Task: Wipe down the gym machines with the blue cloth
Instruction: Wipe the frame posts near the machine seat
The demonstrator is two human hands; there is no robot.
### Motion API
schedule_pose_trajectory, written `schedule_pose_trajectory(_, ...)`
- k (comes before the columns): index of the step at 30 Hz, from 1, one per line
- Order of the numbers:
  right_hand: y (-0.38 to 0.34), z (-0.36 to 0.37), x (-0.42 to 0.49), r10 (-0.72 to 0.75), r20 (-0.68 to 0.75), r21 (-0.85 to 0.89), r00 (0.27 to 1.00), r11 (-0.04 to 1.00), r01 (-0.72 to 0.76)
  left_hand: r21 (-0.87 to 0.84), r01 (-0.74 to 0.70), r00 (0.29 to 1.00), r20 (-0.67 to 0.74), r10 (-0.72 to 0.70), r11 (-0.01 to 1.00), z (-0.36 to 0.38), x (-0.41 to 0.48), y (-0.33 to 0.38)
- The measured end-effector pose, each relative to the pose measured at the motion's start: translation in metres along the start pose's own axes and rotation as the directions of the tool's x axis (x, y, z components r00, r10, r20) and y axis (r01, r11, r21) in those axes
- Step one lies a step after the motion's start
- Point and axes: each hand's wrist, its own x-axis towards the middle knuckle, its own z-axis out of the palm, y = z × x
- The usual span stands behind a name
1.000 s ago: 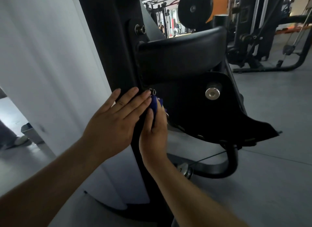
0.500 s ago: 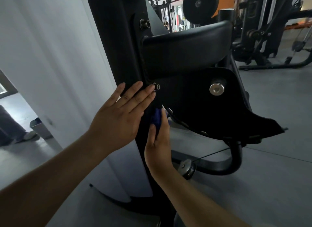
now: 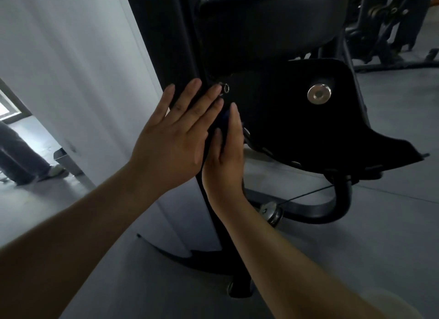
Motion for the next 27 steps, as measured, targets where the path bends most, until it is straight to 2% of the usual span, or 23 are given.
schedule_pose_trajectory(2, 0.002, 0.000, -0.006, 0.013, -0.001, 0.040, 1.000, 0.999, -0.013, -0.002, 0.015, 1.000, 0.002, -0.015, 1.000, -0.002, 0.000, 0.004)
schedule_pose_trajectory(7, 0.034, -0.007, -0.040, 0.229, -0.007, -0.039, 0.973, 0.973, -0.229, 0.051, -0.009, 1.000, 0.027, 0.007, 0.999, -0.001, -0.002, 0.006)
schedule_pose_trajectory(9, 0.022, -0.004, -0.024, 0.209, -0.014, 0.006, 0.978, 0.978, -0.209, 0.061, -0.007, 0.999, 0.037, 0.004, 0.998, 0.000, -0.001, 0.006)
schedule_pose_trajectory(13, 0.004, 0.002, -0.002, 0.047, 0.000, 0.055, 0.999, 0.997, -0.047, 0.071, -0.004, 0.999, 0.054, 0.000, 0.997, -0.004, 0.000, 0.008)
schedule_pose_trajectory(18, 0.052, -0.012, -0.047, 0.305, -0.007, -0.040, 0.952, 0.951, -0.305, 0.077, 0.008, 0.998, 0.060, -0.012, 0.997, -0.005, -0.003, 0.008)
schedule_pose_trajectory(21, 0.039, -0.013, -0.026, 0.252, -0.010, -0.016, 0.968, 0.967, -0.253, 0.106, -0.005, 0.996, 0.086, -0.004, 0.994, -0.004, -0.003, 0.011)
schedule_pose_trajectory(25, 0.036, -0.016, -0.008, 0.075, 0.068, -0.058, 0.995, 0.996, -0.071, 0.132, -0.029, 0.997, 0.081, 0.018, 0.991, -0.001, -0.002, 0.013)
schedule_pose_trajectory(26, 0.052, -0.020, -0.018, 0.095, 0.069, -0.077, 0.993, 0.993, -0.090, 0.138, -0.046, 0.997, 0.071, 0.037, 0.989, 0.001, -0.004, 0.013)
schedule_pose_trajectory(27, 0.074, -0.026, -0.033, 0.174, 0.054, -0.089, 0.983, 0.982, -0.168, 0.148, -0.069, 0.996, 0.065, 0.060, 0.987, 0.004, -0.005, 0.013)
